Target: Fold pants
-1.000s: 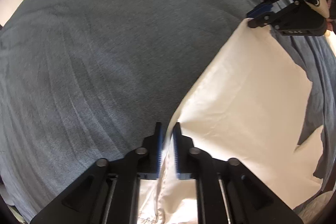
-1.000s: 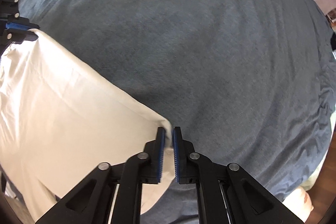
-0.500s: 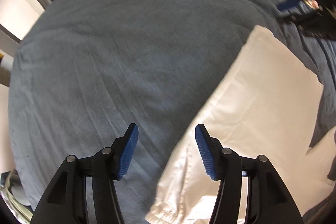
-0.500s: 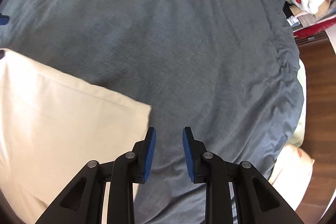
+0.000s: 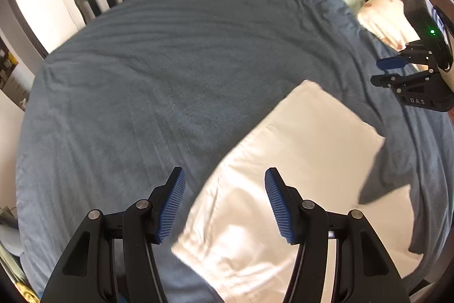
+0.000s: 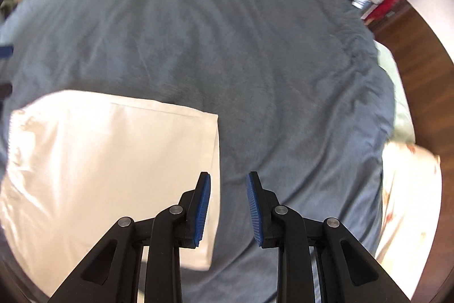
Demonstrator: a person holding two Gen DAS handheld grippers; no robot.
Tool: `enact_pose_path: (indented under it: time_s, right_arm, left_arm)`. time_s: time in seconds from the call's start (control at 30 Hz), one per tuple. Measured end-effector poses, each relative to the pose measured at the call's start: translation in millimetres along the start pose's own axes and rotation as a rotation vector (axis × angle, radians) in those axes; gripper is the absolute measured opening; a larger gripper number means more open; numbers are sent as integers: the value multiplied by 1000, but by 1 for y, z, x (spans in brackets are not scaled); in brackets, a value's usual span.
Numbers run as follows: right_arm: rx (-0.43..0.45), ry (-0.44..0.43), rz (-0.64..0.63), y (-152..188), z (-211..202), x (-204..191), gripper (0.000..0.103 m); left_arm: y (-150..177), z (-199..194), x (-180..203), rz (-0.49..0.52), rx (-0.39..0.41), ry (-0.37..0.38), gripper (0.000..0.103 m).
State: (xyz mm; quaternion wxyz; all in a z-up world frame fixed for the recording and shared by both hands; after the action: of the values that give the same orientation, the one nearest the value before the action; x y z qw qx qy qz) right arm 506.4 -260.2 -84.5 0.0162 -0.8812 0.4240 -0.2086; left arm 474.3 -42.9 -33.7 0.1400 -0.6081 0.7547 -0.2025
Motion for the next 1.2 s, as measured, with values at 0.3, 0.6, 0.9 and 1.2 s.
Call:
enact_pose_path:
  time_s: [0.3, 0.6, 0.9, 1.2]
  right_arm:
    - [77, 106, 77, 75, -92, -42, 49]
    - [27, 101, 230, 150, -114, -116, 49]
    - [11, 214, 407, 203, -126, -158, 49]
    - [-86, 148, 768, 279, -118, -184, 49]
  left_arm:
    - [74, -68, 5, -2, 52, -44, 62]
    - [167, -70, -8, -19, -49, -73, 62]
    - [224, -64, -23, -138, -88, -87, 62]
    - [251, -60, -21, -302, -45, -194, 62]
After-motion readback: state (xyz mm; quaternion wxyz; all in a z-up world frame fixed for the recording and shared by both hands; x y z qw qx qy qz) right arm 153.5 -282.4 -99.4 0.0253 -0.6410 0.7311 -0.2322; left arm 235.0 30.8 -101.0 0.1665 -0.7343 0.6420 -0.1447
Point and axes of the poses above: each gripper's, at about its wrist camera, not at the fingertips, and z roughly the way its jaws point, x to its right, y to its underside, the point moved 8 cm from there along z, roughly the way its jaws point, and after that the axes turned 15 degrees about -z, right-handed, at the moved point
